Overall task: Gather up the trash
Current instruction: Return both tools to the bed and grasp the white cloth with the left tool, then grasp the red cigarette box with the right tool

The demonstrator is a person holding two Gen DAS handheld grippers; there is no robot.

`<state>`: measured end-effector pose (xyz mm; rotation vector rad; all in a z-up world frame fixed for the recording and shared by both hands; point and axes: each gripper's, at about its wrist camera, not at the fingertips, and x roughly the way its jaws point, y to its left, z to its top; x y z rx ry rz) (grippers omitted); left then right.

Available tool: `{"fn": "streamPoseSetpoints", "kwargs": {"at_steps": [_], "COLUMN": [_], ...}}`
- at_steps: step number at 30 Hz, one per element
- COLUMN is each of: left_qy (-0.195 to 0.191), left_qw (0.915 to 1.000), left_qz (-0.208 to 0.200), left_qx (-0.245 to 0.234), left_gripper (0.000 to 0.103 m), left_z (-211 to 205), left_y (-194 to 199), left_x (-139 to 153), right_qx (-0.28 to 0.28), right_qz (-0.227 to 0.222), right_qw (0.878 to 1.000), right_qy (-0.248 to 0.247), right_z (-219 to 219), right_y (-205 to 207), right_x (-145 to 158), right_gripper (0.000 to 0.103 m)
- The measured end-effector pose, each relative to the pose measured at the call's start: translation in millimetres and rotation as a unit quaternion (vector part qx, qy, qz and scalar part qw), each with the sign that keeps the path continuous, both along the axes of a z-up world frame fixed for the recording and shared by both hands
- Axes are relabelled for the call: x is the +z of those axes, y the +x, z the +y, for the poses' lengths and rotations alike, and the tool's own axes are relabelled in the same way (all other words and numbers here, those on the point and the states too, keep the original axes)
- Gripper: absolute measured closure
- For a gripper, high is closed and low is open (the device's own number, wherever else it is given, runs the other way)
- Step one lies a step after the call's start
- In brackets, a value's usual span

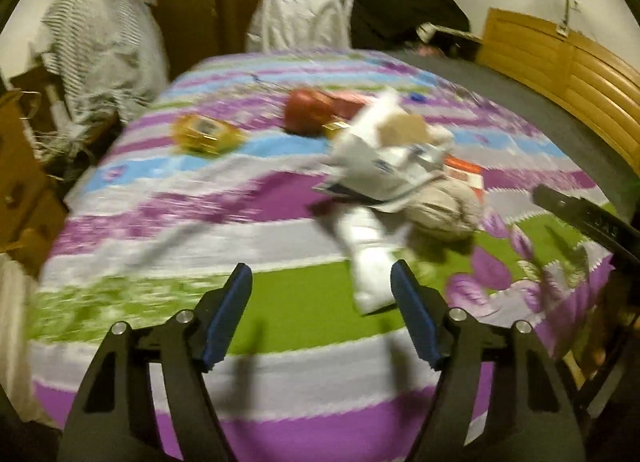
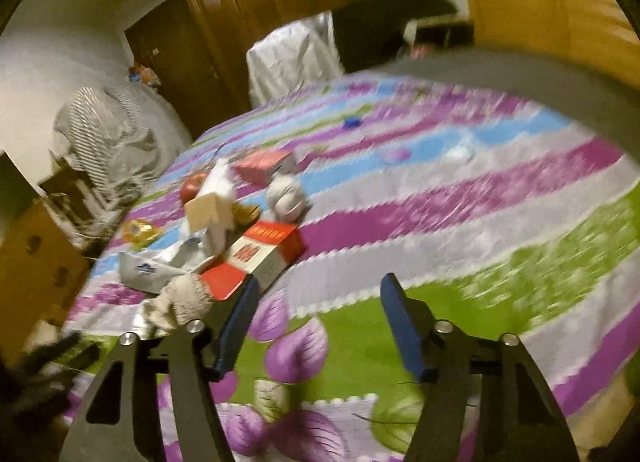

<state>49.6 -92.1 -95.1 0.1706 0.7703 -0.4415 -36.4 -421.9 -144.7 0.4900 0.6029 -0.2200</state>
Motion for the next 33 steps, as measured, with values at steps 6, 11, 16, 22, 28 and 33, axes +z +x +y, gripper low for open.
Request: {"fn": "streamPoseSetpoints", "kwargs": {"at_steps": [6, 11, 16, 22, 28, 33], "left_qy": [0.000, 0.008, 0.002, 0.035, 0.029, 0.037], "left_qw": [0.9984, 0.9991, 0.9976, 0.9973, 0.9978, 0.9973], "left_qz": [0.057, 0.034, 0.037, 0.007, 0.006, -0.006], "left_qx": [-0.008, 0.022, 0.058, 0.064, 0.059, 0.063], "left_gripper": [0.066, 0.076, 0.075, 0.074, 0.074, 0.073], "left_z": [-23, 5, 36, 24, 28, 24], "left_y": [22, 22, 27, 21, 21, 19], "left_x": [-32, -31, -31, -31, -31, -33], "right_qx": [0.058, 0.070, 0.075, 0.071, 0.086, 0.079], "right_qz": [0.030, 0.051, 0.072, 0.123, 0.155, 0.153], "right_qw": [0.997, 0.996, 0.994, 0.989, 0.979, 0.981], "right_qy": [0.038, 0.037, 0.037, -0.047, -0.095, -0.087], "right_z": [16, 24, 39, 65, 44, 2], "right_y": [50, 81, 116, 146, 111, 58], "right_x": [-12, -17, -19, -16, -12, -1], "right_gripper": [0.040, 0.031, 0.020, 0.017, 0.073, 0.065]}}
